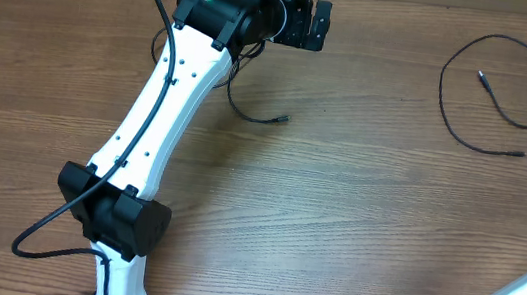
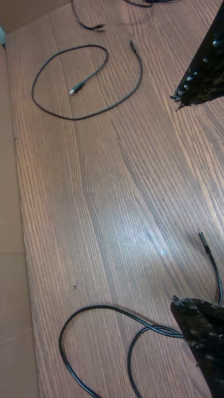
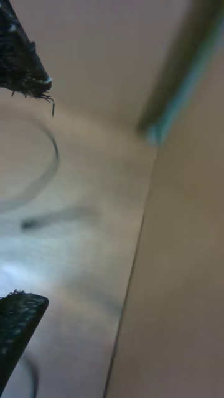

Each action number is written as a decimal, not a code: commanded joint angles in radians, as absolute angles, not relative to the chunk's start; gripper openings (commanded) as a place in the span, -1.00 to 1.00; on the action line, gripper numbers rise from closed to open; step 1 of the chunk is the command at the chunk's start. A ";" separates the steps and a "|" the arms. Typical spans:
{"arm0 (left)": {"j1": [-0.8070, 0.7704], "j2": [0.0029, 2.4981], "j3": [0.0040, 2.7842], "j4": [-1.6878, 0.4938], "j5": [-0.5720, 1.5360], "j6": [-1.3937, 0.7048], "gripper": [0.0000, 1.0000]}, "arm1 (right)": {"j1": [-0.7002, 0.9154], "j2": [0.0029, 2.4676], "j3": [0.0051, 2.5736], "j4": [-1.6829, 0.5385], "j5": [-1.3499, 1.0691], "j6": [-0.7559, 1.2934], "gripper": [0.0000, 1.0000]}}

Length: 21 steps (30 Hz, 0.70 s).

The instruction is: Untangle cables

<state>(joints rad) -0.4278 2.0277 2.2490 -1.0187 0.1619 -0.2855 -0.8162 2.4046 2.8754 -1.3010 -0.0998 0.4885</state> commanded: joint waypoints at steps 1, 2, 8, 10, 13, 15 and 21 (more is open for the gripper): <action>-0.433 2.040 2.253 -1.003 0.177 -0.296 0.99 | -0.795 2.342 2.933 -1.359 -0.371 0.459 1.00; -0.434 2.040 2.253 -0.997 0.177 -0.296 0.99 | -0.783 2.342 2.931 -1.394 -0.367 0.454 1.00; -0.440 2.040 2.253 -0.990 0.177 -0.296 0.99 | -0.673 2.351 2.915 -1.565 -0.125 0.342 0.99; -0.440 2.040 2.253 -0.991 0.177 -0.296 0.99 | -0.653 2.351 2.912 -1.613 -0.017 0.342 1.00; -0.440 2.040 2.253 -0.991 0.177 -0.296 0.99 | -0.640 2.373 2.893 -1.694 0.152 0.347 1.00; -0.440 2.040 2.253 -0.991 0.177 -0.294 0.99 | -0.661 2.373 2.785 -1.679 0.168 0.374 1.00; -0.440 2.040 2.253 -0.991 0.177 -0.292 0.99 | -0.732 2.373 2.448 -1.510 0.194 0.419 1.00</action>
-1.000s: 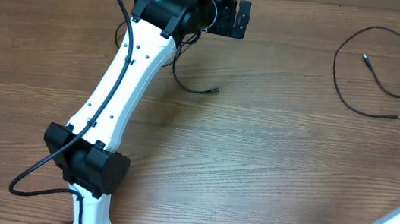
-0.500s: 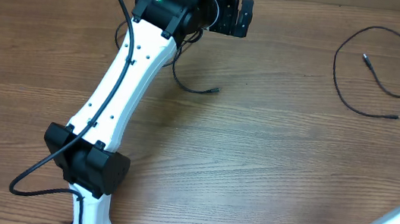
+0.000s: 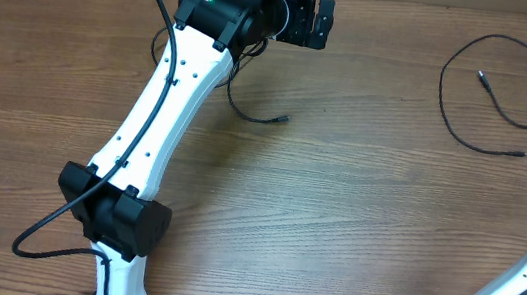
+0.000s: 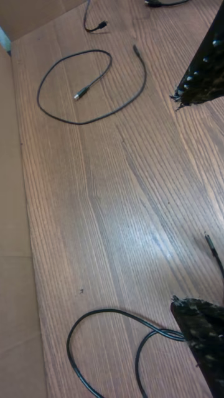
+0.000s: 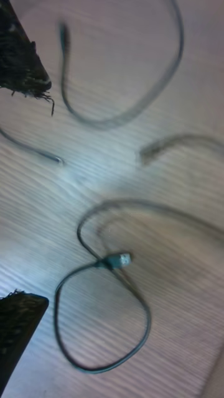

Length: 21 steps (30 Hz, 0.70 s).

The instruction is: Untangle cables

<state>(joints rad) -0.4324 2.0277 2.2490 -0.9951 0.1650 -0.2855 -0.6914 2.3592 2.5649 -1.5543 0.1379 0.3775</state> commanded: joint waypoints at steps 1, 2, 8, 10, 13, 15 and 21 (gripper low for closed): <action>-0.440 2.040 2.253 -0.991 0.177 -0.292 0.99 | -0.751 2.373 2.371 -1.467 0.189 0.419 1.00; -0.440 2.040 2.253 -0.991 0.177 -0.292 0.99 | -0.767 2.373 2.309 -1.427 0.166 0.419 1.00; -0.440 2.040 2.253 -0.989 0.176 -0.292 0.99 | -0.820 2.373 2.099 -1.275 0.083 0.411 1.00; -0.440 2.040 2.253 -0.989 0.176 -0.292 0.99 | -0.822 2.373 2.083 -1.253 0.049 0.412 0.76; -0.440 2.040 2.253 -0.989 0.177 -0.294 0.99 | -0.816 2.373 2.082 -1.234 0.023 0.411 -0.68; -0.440 2.040 2.253 -0.989 0.177 -0.296 0.99 | -0.813 2.373 2.083 -1.221 0.024 0.412 -0.92; -0.440 2.040 2.253 -0.991 0.185 -0.296 0.99 | -0.838 2.373 2.083 -1.201 0.173 0.469 -0.92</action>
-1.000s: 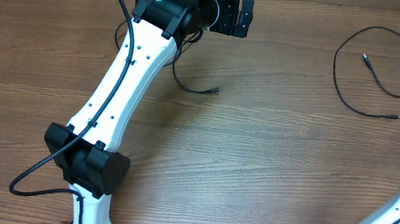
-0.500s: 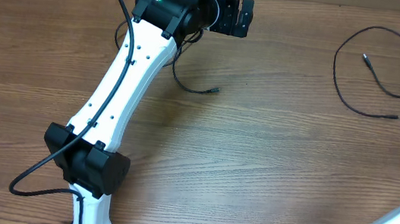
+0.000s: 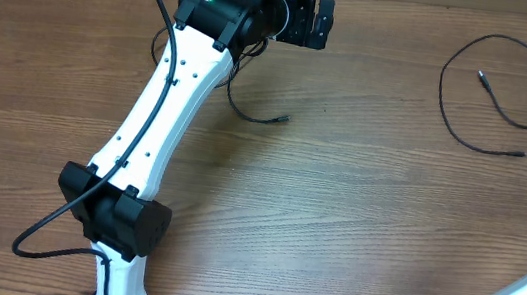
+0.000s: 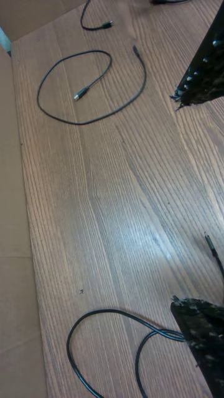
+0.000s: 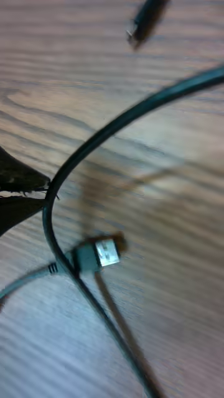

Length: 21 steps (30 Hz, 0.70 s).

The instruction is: Untangle cables

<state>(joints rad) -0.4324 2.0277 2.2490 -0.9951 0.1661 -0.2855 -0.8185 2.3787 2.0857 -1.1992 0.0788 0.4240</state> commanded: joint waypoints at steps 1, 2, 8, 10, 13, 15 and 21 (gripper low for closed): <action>-0.440 2.040 2.253 -0.991 0.185 -0.296 0.99 | -0.857 2.373 2.083 -1.201 0.180 0.492 -0.92; -0.440 2.040 2.253 -0.991 0.185 -0.296 0.99 | -0.869 2.373 2.083 -1.198 0.180 0.495 -0.92; -0.440 2.040 2.253 -0.991 0.185 -0.296 1.00 | -0.926 2.373 2.083 -1.183 0.178 0.502 -0.92; -0.440 2.040 2.253 -0.991 0.185 -0.300 0.99 | -0.935 2.373 2.083 -1.184 0.141 0.501 -0.38; -0.440 2.040 2.253 -0.990 0.185 -0.304 0.99 | -0.943 2.373 2.083 -1.173 -0.116 0.435 0.86; -0.440 2.040 2.253 -0.990 0.185 -0.303 0.99 | -0.934 2.371 2.095 -1.164 -0.221 0.383 0.92; -0.440 2.040 2.253 -0.990 0.184 -0.303 0.99 | -0.865 2.341 2.207 -1.180 -0.273 0.331 0.95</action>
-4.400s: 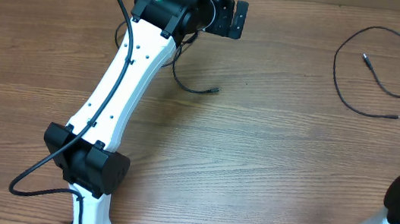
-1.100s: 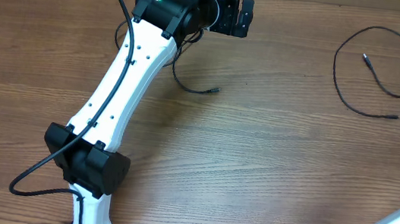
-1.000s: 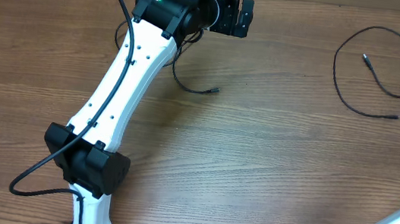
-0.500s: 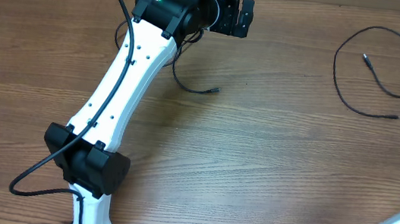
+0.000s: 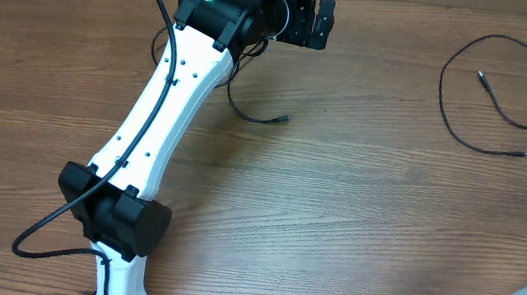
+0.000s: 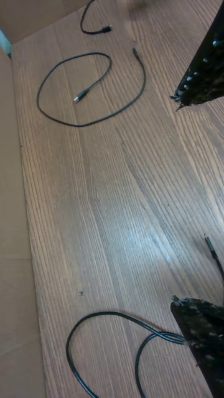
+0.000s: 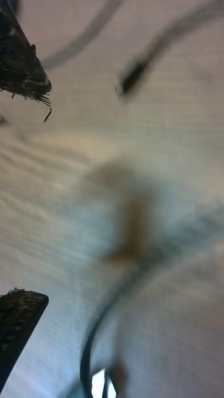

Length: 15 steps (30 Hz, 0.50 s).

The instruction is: Untangle cables

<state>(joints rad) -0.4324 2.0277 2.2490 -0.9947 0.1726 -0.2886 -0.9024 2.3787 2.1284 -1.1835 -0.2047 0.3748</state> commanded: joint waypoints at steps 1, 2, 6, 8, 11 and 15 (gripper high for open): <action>-0.440 2.040 2.253 -0.989 0.184 -0.303 0.99 | -0.837 2.319 2.250 -1.185 -0.279 0.311 0.96; -0.440 2.040 2.253 -0.989 0.184 -0.303 0.99 | -0.821 2.307 2.272 -1.187 -0.294 0.294 0.96; -0.440 2.038 2.254 -0.985 0.138 -0.299 0.99 | -0.724 2.252 2.328 -1.179 -0.554 0.144 1.00; -0.437 2.025 2.255 -0.987 0.102 -0.299 1.00 | -0.674 2.237 2.332 -1.179 -0.611 0.098 1.00; -0.432 1.957 2.257 -1.034 -0.035 -0.287 1.00 | -0.580 2.228 2.331 -1.184 -0.593 0.068 0.99; -0.444 1.775 2.259 -1.268 -0.364 -0.273 0.99 | -0.467 2.227 2.331 -1.198 -0.477 0.069 0.99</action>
<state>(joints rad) -0.4328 1.9823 2.2467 -1.1481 -0.0528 -0.2840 -0.5278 2.2524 2.3150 -1.1896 -0.5385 0.1070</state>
